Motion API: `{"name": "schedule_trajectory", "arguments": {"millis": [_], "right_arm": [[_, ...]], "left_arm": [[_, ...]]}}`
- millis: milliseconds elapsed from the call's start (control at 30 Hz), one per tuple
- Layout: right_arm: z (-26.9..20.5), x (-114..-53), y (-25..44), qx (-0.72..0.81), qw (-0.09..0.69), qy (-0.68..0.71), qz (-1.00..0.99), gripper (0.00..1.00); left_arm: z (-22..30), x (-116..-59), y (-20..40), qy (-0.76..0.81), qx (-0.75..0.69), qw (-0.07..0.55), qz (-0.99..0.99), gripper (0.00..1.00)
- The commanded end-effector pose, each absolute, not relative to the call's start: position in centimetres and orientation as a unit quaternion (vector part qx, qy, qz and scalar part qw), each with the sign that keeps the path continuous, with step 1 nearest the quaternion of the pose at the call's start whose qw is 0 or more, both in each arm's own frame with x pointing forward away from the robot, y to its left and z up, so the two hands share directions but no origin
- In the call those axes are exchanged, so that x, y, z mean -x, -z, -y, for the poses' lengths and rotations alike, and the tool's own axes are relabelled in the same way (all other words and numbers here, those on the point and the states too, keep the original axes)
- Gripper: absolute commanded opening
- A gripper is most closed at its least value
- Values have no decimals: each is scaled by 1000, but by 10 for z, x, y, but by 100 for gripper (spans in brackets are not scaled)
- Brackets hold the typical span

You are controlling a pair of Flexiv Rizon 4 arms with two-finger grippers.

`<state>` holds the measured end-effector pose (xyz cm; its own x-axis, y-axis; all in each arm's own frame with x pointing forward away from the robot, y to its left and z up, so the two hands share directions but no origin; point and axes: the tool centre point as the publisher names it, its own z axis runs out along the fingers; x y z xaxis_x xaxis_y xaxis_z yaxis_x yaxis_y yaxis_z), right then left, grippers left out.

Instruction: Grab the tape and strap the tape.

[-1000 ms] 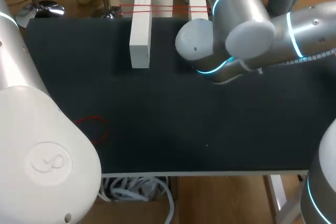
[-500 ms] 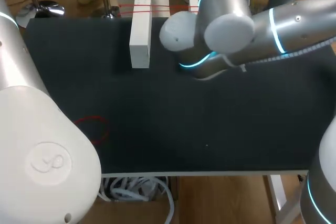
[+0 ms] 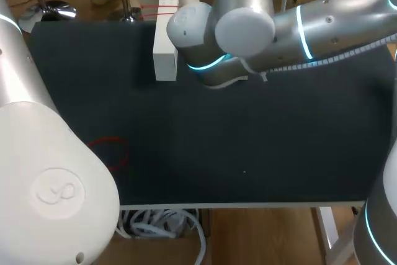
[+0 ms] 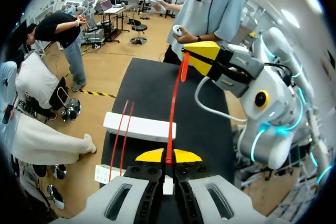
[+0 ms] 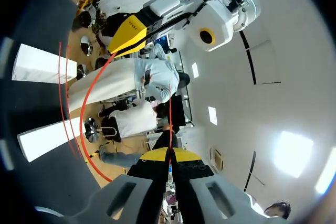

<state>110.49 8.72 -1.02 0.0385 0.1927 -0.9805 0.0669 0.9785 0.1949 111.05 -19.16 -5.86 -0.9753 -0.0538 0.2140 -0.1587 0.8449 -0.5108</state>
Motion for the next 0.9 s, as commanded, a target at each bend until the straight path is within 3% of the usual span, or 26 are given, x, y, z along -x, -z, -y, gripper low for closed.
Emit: {"name": "schedule_trajectory", "arguments": {"millis": [33,533,900], "right_arm": [[-89,-1104,6,-96,711,-40,-695,0],[-90,-1110,7,-73,724,2,-686,0],[-101,-1107,8,42,679,70,-729,0]], "left_arm": [[193,-1112,57,-269,-56,99,956,0],[193,-1112,57,-269,-56,99,956,0],[193,-1112,57,-269,-56,99,956,0]]}}
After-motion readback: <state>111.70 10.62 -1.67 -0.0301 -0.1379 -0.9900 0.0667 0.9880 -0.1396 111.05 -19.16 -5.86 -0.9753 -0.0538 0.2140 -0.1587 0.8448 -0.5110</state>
